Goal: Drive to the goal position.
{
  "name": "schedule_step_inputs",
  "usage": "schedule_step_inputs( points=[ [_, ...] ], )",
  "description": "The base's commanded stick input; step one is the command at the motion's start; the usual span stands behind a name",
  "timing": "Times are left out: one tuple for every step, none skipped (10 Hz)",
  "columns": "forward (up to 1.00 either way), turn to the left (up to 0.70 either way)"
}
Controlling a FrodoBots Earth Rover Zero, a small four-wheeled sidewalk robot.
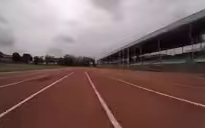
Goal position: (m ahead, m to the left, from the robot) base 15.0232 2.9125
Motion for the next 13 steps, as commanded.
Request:
schedule_step_inputs(
  points=[
    [0.7,0.0],
    [0.7,0.0],
    [0.7,0.0],
    [0.7,0.0],
    [0.7,0.0],
    [0.7,0.0],
    [0.7,0.0],
    [0.7,0.0],
    [0.7,0.0],
    [0.7,0.0],
    [0.7,0.0],
    [0.7,0.0],
    [0.7,0.0]
  ],
)
